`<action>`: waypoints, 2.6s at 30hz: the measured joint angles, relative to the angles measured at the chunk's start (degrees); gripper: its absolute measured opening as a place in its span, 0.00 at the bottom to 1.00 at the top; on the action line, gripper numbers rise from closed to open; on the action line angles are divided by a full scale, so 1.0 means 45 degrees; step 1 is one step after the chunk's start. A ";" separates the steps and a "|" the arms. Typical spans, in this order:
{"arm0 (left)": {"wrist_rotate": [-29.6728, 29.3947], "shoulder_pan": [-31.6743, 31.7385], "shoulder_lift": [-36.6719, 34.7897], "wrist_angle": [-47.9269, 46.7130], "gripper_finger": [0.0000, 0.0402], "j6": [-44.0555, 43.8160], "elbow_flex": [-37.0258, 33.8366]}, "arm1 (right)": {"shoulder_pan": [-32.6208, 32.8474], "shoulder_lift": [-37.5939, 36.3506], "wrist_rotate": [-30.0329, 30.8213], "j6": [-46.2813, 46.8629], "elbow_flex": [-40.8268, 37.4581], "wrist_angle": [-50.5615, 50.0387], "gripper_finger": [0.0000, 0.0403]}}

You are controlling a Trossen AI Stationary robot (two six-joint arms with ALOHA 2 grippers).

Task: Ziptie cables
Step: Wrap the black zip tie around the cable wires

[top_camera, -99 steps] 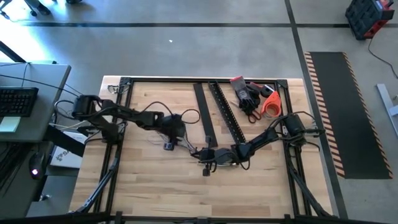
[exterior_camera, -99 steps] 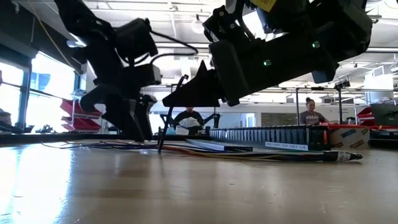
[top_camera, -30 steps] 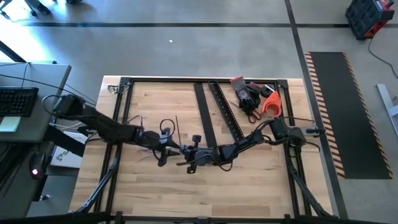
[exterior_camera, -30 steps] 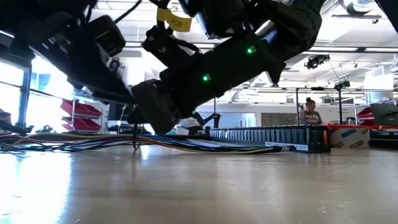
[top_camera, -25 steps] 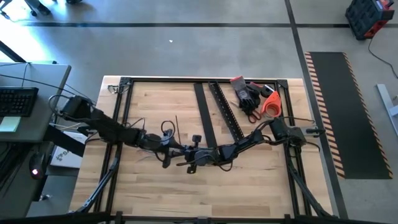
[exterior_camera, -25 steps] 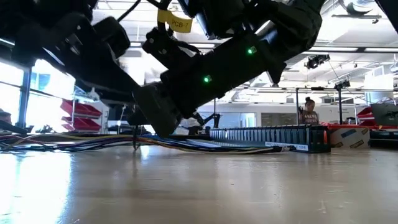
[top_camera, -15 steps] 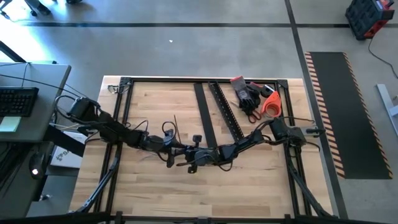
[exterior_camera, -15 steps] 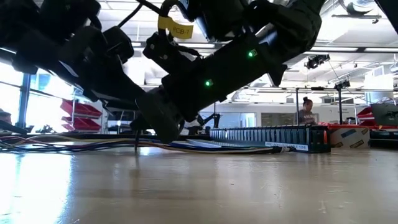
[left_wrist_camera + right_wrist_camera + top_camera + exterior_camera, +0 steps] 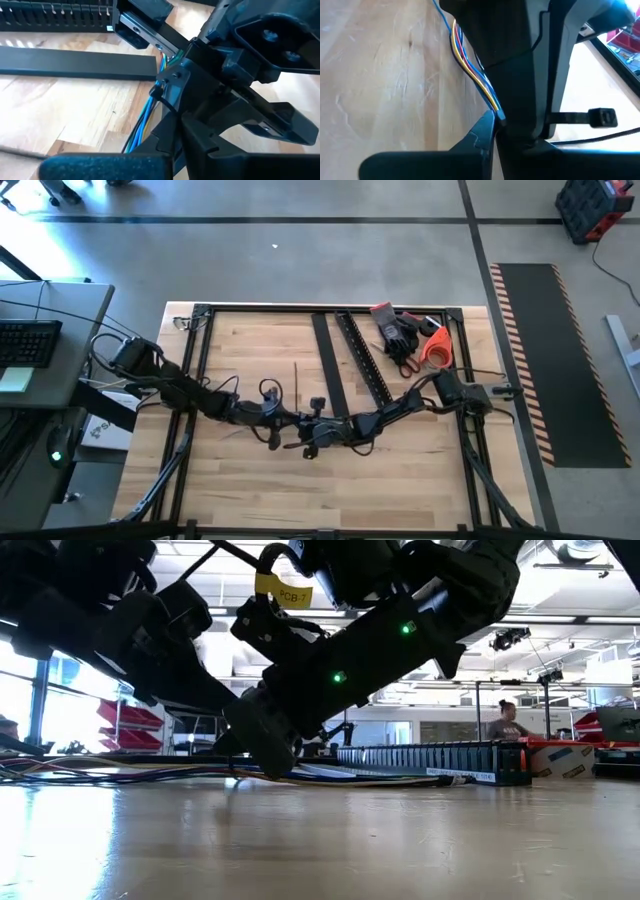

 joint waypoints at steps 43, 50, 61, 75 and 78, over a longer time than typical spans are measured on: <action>-0.2127 -0.1744 0.1817 0.1496 0.00 0.0449 -0.0763 | -0.6945 0.0851 -1.0583 0.4241 0.0208 0.1481 0.38; -0.2052 -0.1745 0.2259 0.2295 0.00 0.0445 -0.0758 | -0.6716 0.2056 -1.1467 0.4460 0.1791 0.1714 0.38; -0.2027 -0.1759 0.2263 0.2329 0.00 0.0569 -0.0763 | -0.6594 0.2881 -1.0636 0.2784 0.4673 -0.1690 0.38; -0.1892 -0.1763 0.2263 0.2954 0.00 0.0563 -0.0763 | -0.6659 0.2918 -1.0566 0.1556 0.4775 -0.2145 0.02; -0.1919 -0.1787 0.2179 0.2919 0.00 0.0474 -0.0763 | -0.6592 0.2508 -1.0034 0.1024 0.4770 -0.2975 0.00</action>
